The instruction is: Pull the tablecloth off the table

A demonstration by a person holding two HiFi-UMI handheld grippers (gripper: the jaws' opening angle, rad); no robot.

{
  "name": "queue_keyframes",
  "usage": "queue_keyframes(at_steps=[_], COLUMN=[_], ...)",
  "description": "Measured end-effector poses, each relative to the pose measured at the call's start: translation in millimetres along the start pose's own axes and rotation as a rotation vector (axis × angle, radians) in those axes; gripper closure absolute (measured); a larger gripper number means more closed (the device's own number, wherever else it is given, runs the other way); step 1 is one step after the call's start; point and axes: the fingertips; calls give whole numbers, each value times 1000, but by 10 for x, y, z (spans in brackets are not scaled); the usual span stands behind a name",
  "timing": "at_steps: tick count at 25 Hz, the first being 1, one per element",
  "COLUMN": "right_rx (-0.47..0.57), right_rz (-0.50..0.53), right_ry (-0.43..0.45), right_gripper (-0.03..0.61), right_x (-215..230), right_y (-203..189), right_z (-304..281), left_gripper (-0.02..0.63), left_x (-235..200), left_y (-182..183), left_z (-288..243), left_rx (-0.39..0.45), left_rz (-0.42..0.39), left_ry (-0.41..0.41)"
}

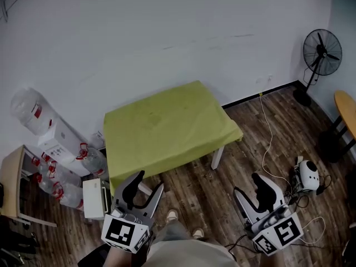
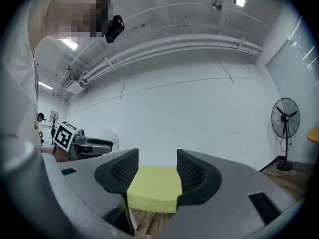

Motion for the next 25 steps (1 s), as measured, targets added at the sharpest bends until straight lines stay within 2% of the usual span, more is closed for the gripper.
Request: queue_keyframes(at_steps=[7,15,20,23,25], right_rx=[-39,-115,-167,-198,-216], right_rz=[-2,-31,-21,7,-1], right_ry=[-51,-119,-125,-139,-152], right_gripper=[322,314,306,301,298], right_x=[87,471,743,914,1048], right_y=[-69,-160,-147,-149,-155], right_z=[-310,-772,-1373,-1798,-2082], left_gripper=[400,400,392,390,390], left_x=[-248,-598,-1007,-1368,-1565], left_y=[-230,-186,-249,-207,-211], left_z=[-162,-826,-1413,-1693,-1928], left_rx=[-39,-32,-74,-35,-38], left_rz=[52,59,86,135,158], left_ry=[-22,-70,-95,-66,-77])
Point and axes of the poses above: the fingertips, and each gripper's own axes: z backward along the fingers, x to its right, y out of its top, and after that the axes turned 14 degrees about -x, right-handed
